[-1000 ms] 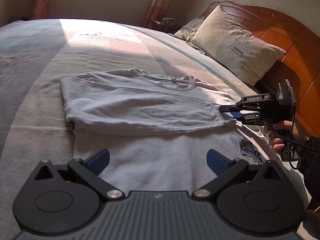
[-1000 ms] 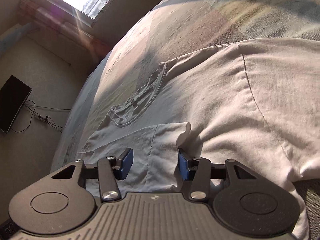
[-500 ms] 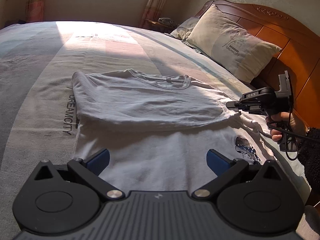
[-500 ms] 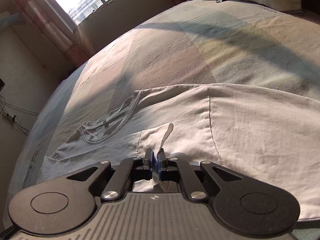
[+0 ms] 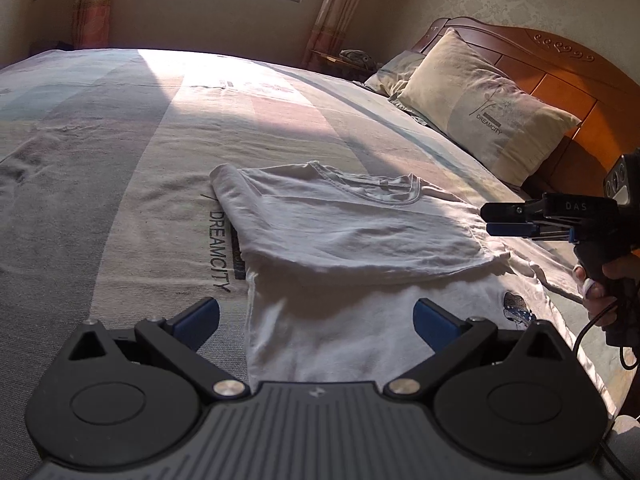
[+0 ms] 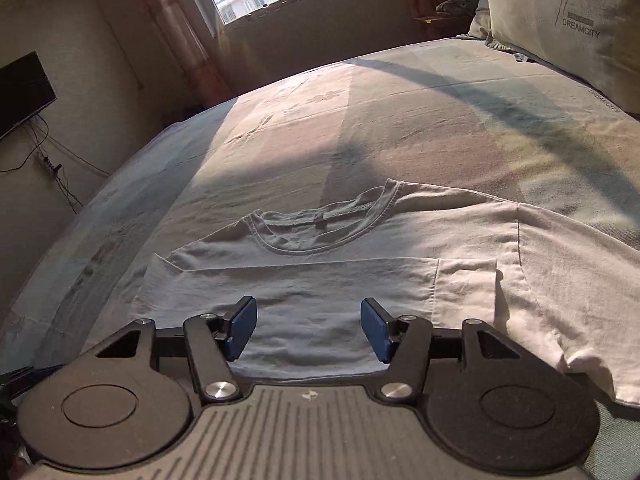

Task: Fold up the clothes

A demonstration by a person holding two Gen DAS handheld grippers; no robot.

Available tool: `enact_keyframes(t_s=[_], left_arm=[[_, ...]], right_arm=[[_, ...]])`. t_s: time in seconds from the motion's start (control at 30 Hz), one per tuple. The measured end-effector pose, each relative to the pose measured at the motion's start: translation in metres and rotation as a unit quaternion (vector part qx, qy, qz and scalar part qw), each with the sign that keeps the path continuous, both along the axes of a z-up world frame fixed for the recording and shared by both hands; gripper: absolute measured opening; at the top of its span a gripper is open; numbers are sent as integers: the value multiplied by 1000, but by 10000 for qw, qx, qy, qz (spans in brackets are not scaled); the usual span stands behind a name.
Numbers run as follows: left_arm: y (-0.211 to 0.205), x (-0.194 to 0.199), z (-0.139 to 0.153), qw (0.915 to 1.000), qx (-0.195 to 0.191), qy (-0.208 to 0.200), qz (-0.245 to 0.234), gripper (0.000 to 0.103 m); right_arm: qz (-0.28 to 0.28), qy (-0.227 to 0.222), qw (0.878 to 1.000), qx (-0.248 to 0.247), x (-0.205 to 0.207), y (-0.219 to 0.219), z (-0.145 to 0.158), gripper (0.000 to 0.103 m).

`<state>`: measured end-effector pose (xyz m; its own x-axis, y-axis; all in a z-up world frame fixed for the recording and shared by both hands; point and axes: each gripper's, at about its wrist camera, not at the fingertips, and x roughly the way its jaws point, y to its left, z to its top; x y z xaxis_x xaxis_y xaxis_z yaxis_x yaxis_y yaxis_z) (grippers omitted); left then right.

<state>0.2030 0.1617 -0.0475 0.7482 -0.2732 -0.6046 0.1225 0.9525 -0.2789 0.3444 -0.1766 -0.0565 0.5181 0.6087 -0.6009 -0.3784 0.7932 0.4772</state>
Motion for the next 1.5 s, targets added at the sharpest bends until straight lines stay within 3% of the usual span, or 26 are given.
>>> enact_keyframes(t_s=[0.17,0.4,0.67,0.83,0.93,1.1,1.27,1.5], left_arm=[[32,-8,4,10000,42,-21,42,102],[66,-13,2,9993,-238,-205,207,102],[101,-18,-1,9969,-551,-415,367,102],[112,-23,1,9955,-614,-558,466,102],[116,-25,2,9946,-644,-573,573,102],[114,-25,4,9948,-607,-567,593,102],[108,-22,6,9953,-576,-543,563,102],[105,-16,8,9938,-902,-453,469,102]], right_arm=[[1075,-155,9934,371,-33,76,8,73],[1375,-95,9904,56,-51,181,-35,78],[667,-833,9936,-374,-37,217,-47,88],[1151,-1482,9813,-423,-51,237,-37,89],[1531,-1748,9689,-850,-69,249,-31,92],[1823,-1216,9716,-890,-71,233,-28,91],[1774,-1537,9683,-852,-75,221,-7,91],[1569,-718,9785,-1134,-47,224,-21,88]])
